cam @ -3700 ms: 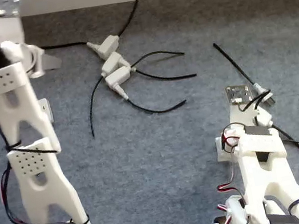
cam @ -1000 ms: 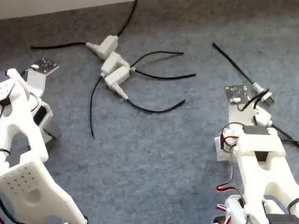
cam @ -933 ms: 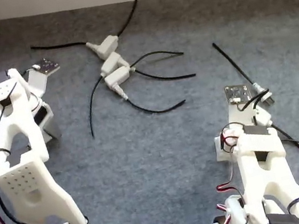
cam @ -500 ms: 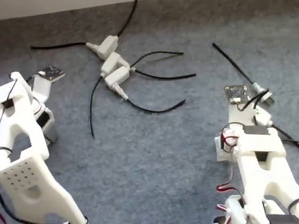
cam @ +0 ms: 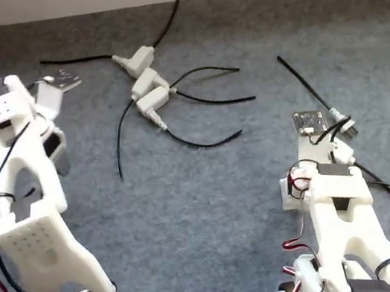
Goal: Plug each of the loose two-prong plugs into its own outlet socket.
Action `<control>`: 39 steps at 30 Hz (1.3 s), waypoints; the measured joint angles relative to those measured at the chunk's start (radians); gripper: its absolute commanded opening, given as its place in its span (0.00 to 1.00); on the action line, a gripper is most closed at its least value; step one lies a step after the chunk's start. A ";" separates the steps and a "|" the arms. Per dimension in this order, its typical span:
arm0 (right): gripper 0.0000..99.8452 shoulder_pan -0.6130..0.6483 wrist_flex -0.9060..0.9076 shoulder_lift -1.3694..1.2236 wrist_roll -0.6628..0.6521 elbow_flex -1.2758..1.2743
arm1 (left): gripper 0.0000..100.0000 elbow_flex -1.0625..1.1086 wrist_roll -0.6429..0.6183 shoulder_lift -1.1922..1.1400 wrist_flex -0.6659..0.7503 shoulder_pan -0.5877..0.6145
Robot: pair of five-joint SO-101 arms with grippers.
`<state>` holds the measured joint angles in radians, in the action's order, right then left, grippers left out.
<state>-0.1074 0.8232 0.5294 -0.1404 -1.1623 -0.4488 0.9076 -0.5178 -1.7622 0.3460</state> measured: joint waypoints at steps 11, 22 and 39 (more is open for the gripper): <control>0.01 0.000 0.000 0.000 0.000 0.000 | 0.02 0.534 -0.282 0.548 0.002 -0.493; 0.01 -0.101 0.000 0.000 0.000 0.000 | 0.02 0.916 -0.707 0.575 0.391 -0.861; 0.01 -0.107 0.000 0.000 0.000 0.000 | 0.21 1.086 -1.267 0.575 0.758 -0.700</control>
<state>-0.2148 0.8232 0.5294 -0.1404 -1.1623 0.6375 -0.3598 0.0575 -1.0042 -0.3537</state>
